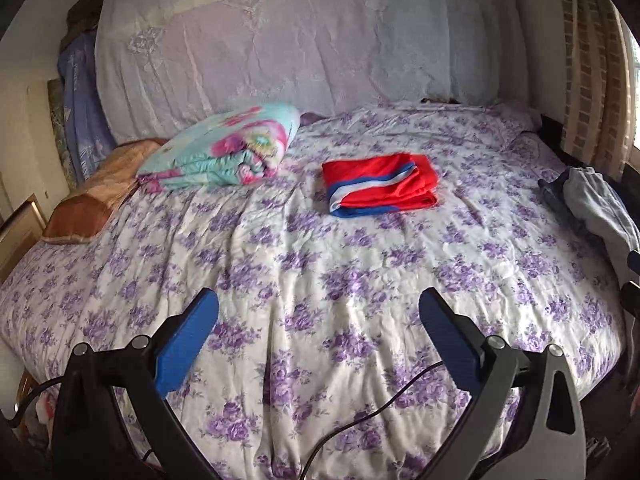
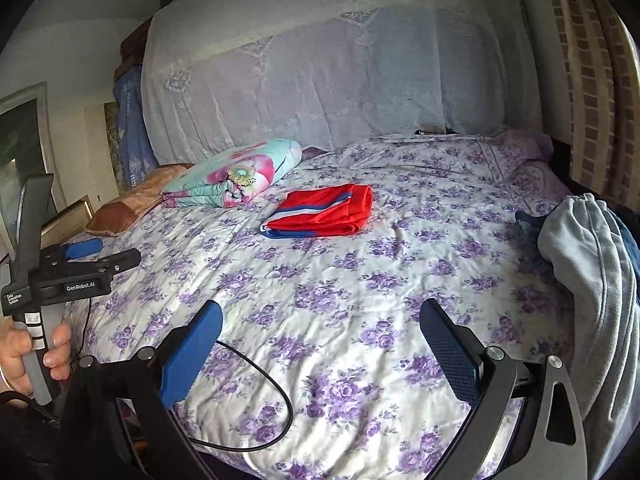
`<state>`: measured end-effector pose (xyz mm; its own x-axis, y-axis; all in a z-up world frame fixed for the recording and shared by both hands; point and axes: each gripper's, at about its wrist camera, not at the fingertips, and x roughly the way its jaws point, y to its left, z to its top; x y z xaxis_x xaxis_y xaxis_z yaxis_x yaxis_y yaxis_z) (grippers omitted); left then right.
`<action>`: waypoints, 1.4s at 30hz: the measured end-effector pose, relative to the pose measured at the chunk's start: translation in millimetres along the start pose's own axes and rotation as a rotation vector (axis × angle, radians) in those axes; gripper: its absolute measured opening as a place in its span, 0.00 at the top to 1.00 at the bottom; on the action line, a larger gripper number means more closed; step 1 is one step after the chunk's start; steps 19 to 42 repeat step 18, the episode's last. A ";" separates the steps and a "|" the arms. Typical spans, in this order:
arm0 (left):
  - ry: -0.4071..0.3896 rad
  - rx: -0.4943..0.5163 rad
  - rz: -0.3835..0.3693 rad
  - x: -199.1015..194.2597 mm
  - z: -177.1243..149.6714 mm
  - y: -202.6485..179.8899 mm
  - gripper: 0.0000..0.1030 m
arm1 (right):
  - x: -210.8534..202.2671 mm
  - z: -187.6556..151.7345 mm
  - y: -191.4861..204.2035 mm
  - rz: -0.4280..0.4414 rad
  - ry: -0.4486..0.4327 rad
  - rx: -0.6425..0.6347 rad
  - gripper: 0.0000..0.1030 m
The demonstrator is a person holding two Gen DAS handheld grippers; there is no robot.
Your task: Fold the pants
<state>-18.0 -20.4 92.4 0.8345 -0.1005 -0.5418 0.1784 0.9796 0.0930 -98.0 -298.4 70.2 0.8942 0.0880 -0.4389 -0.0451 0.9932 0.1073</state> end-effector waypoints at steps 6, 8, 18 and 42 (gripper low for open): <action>-0.030 0.006 -0.030 -6.7 2.1 -1.8 0.05 | 0.8 -0.4 0.2 0.006 0.003 0.005 0.03; -0.028 0.009 -0.028 -5.8 3.4 -2.6 0.05 | 0.6 -0.6 0.8 0.004 0.001 0.004 0.03; 0.001 -0.013 -0.020 3.5 0.0 1.5 0.05 | 2.8 -3.8 1.6 0.007 0.010 0.015 0.03; 0.001 -0.013 -0.020 3.5 0.0 1.5 0.05 | 2.8 -3.8 1.6 0.007 0.010 0.015 0.03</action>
